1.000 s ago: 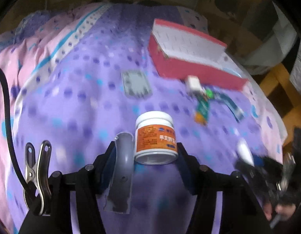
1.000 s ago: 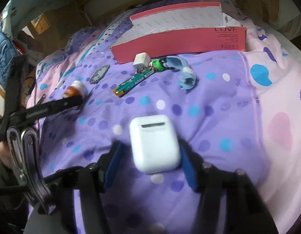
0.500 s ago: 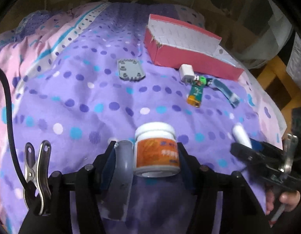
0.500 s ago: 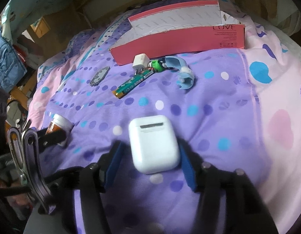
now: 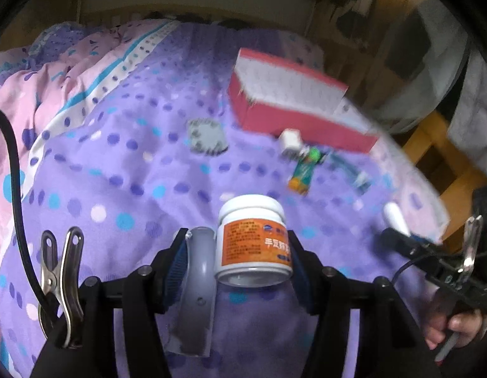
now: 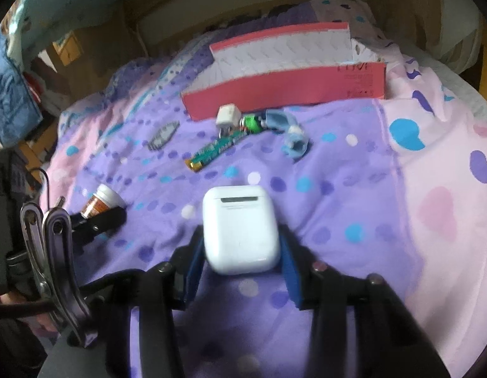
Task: Organize rigid objects
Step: 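Carry the earbud case, orange-label jar and hook into the pink box and open both tools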
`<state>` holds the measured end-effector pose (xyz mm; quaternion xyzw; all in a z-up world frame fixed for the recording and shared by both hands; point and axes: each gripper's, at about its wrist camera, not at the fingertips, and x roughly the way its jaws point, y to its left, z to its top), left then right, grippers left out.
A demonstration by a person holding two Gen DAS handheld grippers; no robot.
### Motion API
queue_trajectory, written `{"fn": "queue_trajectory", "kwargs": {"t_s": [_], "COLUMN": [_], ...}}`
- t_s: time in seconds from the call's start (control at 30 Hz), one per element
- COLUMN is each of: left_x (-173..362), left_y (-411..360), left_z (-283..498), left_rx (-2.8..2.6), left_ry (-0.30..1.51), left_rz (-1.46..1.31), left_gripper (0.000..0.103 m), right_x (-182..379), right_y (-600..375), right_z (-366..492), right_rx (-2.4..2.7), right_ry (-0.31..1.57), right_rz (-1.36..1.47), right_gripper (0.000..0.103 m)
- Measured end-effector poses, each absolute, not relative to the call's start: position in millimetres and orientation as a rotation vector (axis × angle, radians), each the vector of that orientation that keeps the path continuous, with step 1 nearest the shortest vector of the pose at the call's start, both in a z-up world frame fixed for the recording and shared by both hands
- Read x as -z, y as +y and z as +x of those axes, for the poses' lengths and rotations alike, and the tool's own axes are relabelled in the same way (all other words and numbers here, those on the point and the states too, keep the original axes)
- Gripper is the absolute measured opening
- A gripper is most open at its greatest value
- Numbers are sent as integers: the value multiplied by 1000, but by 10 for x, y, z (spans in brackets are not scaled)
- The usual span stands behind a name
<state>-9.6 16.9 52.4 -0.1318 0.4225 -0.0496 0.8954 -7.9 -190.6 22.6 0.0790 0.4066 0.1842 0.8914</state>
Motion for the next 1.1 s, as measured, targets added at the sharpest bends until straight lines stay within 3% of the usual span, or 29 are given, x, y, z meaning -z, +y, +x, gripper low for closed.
{"fn": "queue_trajectory", "kwargs": {"t_s": [0.23, 0.4, 0.67, 0.87, 1.03, 1.1], "left_x": [-1222, -1456, -717, -500, -220, -163], "left_y": [65, -175, -454, -586, -690, -766], "left_z": [339, 1205, 2276, 2365, 2447, 2412], "left_rx": [174, 291, 469, 382, 148, 116], "left_ry": [768, 776, 1041, 1047, 1079, 1050], "left_rz": [-244, -255, -510, -391, -193, -135], "left_gripper": [61, 61, 61, 61, 62, 61], "right_x": [-769, -1188, -970, -581, -389, -342], "right_y": [-2237, -2350, -2248, -2137, -2003, -1941], "right_z": [-29, 544, 1776, 2160, 2279, 2306], "right_rx": [-361, -386, -406, -322, -269, -268], "right_ry": [739, 709, 902, 1002, 1051, 1075], "right_rz": [216, 236, 289, 209, 87, 54], "right_gripper": [45, 45, 45, 44, 32, 32]}}
